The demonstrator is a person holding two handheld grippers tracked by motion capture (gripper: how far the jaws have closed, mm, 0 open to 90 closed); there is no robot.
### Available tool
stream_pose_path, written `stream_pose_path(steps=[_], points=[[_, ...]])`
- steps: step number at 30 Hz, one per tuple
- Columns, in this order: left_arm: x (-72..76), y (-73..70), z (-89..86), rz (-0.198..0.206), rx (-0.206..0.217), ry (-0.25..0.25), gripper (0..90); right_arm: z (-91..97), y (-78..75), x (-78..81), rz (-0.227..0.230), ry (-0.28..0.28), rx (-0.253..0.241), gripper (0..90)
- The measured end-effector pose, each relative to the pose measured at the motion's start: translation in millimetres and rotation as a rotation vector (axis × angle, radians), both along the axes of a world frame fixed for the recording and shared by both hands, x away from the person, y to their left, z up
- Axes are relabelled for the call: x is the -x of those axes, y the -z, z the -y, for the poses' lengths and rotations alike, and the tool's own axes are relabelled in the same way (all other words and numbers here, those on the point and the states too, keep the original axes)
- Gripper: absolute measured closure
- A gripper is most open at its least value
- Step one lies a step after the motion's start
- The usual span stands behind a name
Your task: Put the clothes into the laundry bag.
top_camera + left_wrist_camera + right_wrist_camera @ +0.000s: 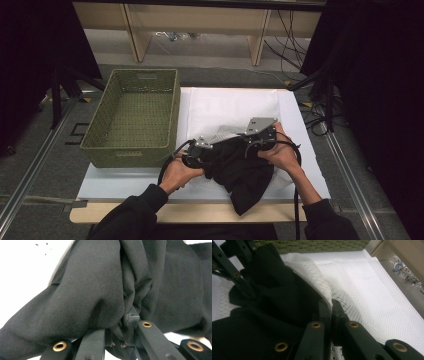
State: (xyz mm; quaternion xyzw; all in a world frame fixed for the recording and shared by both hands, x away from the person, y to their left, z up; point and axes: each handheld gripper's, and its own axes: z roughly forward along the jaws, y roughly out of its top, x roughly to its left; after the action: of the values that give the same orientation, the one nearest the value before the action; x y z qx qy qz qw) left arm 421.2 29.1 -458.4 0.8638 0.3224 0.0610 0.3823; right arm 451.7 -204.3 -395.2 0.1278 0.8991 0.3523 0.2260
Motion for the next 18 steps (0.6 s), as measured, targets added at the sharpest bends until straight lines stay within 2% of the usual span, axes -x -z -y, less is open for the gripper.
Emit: stream_pose_path(steps=[2, 3, 7, 10, 11, 13, 14, 15, 16, 17, 18], points=[[-3.4, -2.9, 5.6, 0.009, 0.0, 0.0, 82.0, -0.3, -0.2, 1.4, -0.01, 0.013, -0.003, 89.6], [-4.3, -5.1, 10.2, 0.005, 0.007, -0.018, 82.0, -0.5, -0.5, 1.7, -0.015, 0.015, -0.004, 89.5], [-11.3, -11.6, 17.8, 0.012, 0.006, -0.026, 81.8, 0.3, -1.9, 1.5, -0.003, 0.014, -0.008, 89.5], [-20.0, -6.4, 23.4, 0.018, 0.029, -0.048, 81.2, 0.9, -2.4, 0.2, -0.003, 0.003, -0.011, 89.6], [-22.1, -2.1, 24.8, 0.007, 0.039, -0.061, 81.2, 0.9, -2.4, 0.2, -0.003, 0.003, -0.011, 89.6], [-25.4, 7.2, 23.1, -0.035, 0.079, -0.084, 76.5, 2.2, -1.3, 0.7, -0.012, 0.016, -0.012, 89.5], [-25.4, 7.2, 23.1, -0.035, 0.079, -0.084, 72.9, 2.2, -1.3, 0.7, -0.012, 0.016, -0.012, 89.5], [-23.8, 6.2, 20.0, -0.04, 0.083, -0.085, 72.9, 2.3, -0.7, 0.5, -0.014, 0.018, -0.013, 89.5], [-21.2, 2.7, 17.0, -0.027, 0.064, -0.087, 63.9, 2.8, -0.3, 0.3, -0.016, 0.016, -0.012, 89.5], [-14.9, -5.6, 10.0, -0.004, 0.035, -0.077, 60.3, 3.1, -0.3, 0.3, -0.016, 0.015, -0.014, 89.5], [-10.2, -10.3, 6.0, -0.001, 0.034, -0.08, 55.4, 3.6, -0.4, -0.1, -0.011, 0.014, -0.013, 89.5]])
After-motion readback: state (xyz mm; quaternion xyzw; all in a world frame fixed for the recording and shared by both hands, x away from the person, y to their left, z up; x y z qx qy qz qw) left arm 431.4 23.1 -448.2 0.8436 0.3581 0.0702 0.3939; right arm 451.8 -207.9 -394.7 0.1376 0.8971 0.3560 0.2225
